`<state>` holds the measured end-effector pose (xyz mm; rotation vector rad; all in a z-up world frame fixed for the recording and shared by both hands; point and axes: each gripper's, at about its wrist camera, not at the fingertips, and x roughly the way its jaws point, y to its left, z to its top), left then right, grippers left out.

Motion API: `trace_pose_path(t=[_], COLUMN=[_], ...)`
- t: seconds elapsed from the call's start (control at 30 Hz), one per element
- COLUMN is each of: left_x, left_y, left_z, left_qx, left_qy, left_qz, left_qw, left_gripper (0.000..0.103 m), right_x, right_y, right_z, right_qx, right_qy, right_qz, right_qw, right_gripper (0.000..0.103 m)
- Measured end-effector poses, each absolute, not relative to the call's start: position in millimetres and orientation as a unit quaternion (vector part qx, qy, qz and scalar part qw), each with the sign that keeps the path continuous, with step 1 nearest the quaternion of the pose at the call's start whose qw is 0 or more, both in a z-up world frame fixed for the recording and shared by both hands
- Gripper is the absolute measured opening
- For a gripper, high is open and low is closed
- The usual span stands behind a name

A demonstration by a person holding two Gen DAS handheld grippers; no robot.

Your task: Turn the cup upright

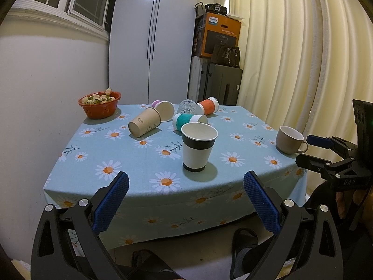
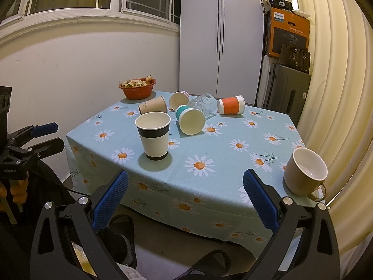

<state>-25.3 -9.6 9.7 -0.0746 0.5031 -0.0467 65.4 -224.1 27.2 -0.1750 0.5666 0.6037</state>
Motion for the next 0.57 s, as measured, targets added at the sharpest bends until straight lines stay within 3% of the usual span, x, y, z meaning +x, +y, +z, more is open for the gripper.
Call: trace_pose_path(t=[0.57], left_x=[-25.2], left_y=[-11.6], left_z=[9.6], left_qx=[-0.035], left_qy=[0.251], left_qz=[-0.024], left_qw=[0.967], left_gripper=[0.096], right_x=[66.0], right_y=[-224.7], right_z=[26.9], right_qx=[-0.086], right_qy=[0.276], right_qz=[0.293], right_qw=[0.912], right_gripper=[0.098])
